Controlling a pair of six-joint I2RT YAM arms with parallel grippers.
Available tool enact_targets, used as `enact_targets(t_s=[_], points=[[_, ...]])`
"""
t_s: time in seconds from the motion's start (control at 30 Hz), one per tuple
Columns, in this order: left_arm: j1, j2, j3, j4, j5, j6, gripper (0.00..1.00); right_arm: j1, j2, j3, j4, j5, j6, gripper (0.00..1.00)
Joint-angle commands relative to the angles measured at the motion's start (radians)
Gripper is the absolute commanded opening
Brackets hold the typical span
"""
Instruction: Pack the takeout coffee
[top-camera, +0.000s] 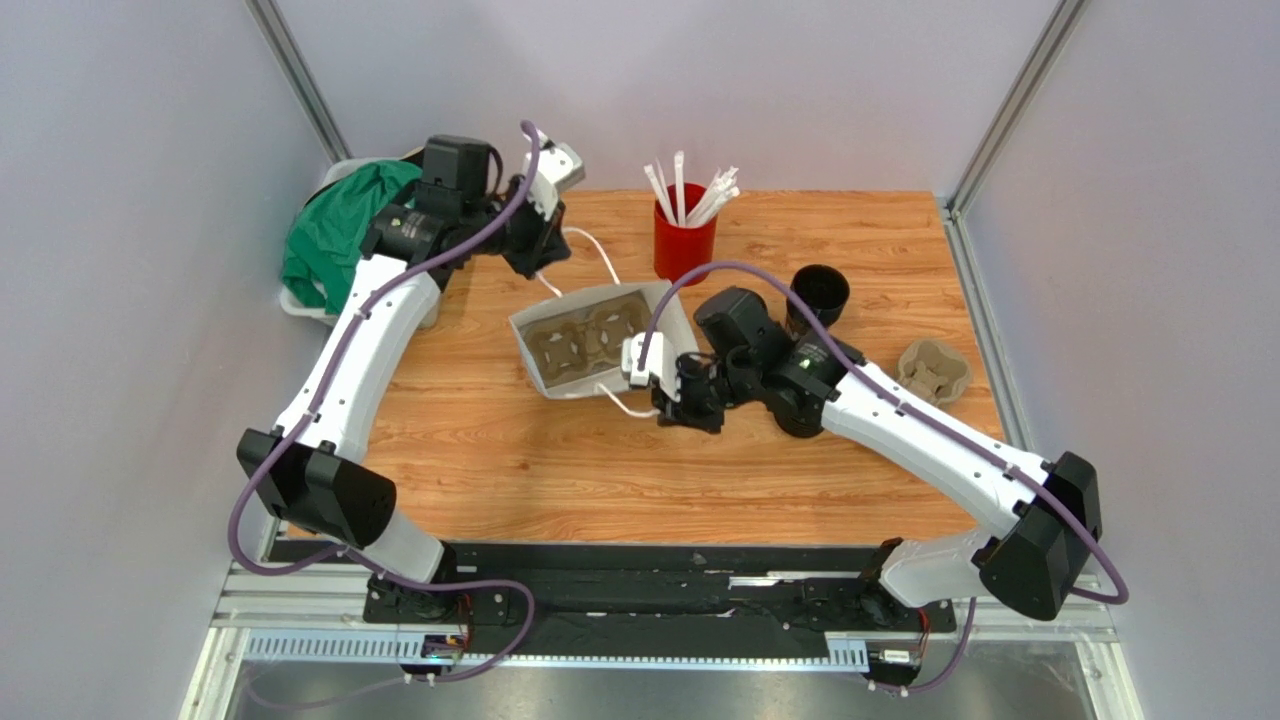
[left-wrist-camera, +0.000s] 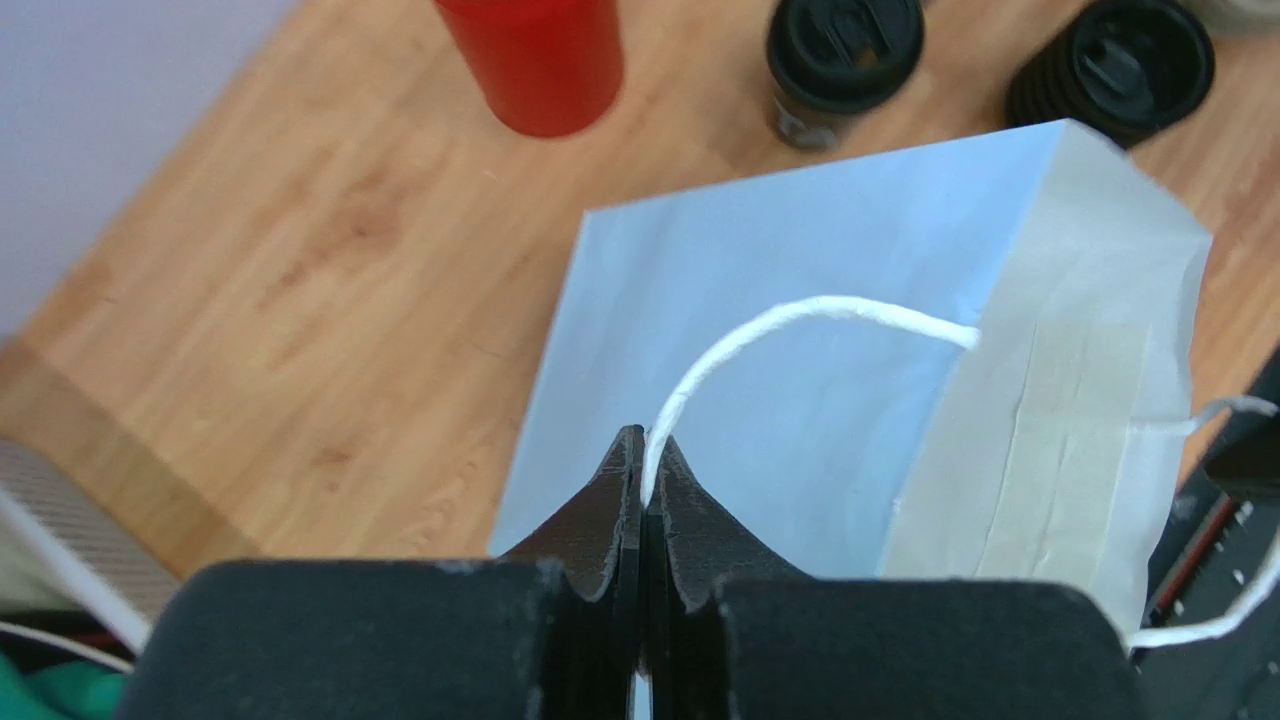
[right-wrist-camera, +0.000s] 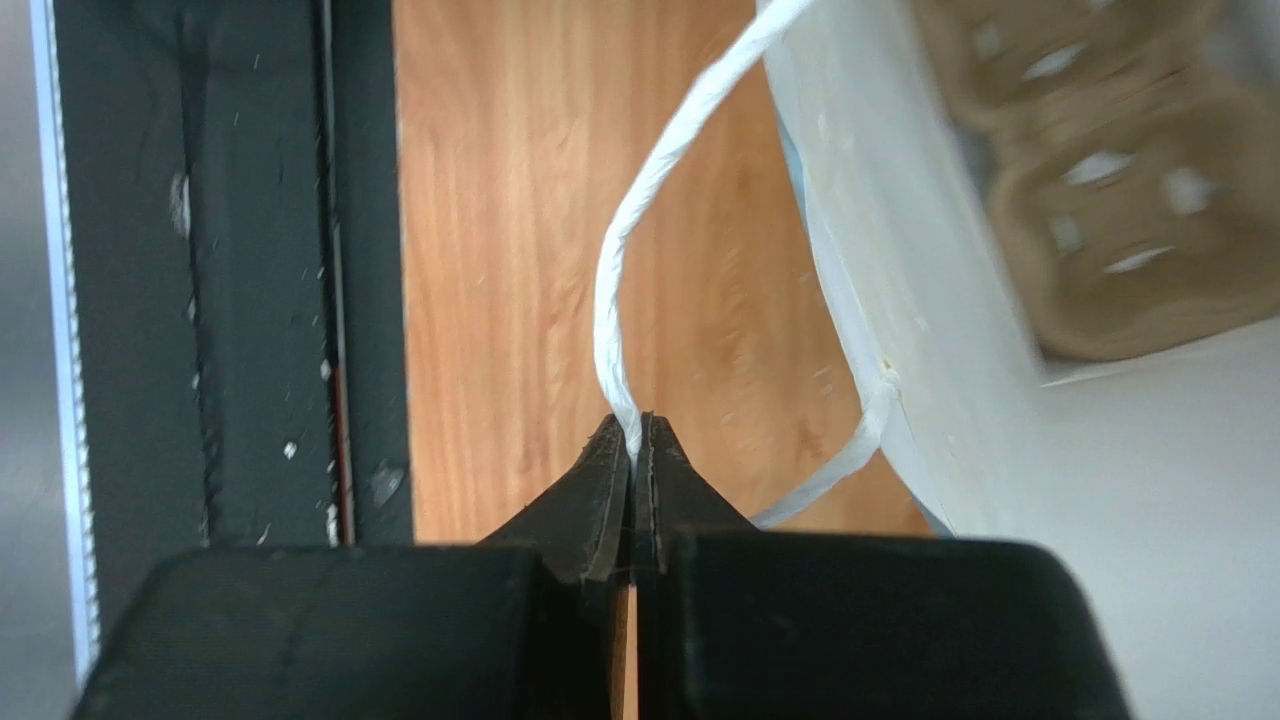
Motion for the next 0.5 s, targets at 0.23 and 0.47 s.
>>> enact_targets(t_s=[0.23, 0.47], points=[[-0.028, -0.212, -0.185, 0.029, 0.167, 0.051, 0.0, 0.068, -0.087, -0.179, -0.061, -0.028, -0.091, 0.0], [-0.034, -0.238, -0.232, 0.001, 0.221, 0.054, 0.01, 0.077, -0.099, -0.224, -0.026, -0.028, -0.076, 0.0]])
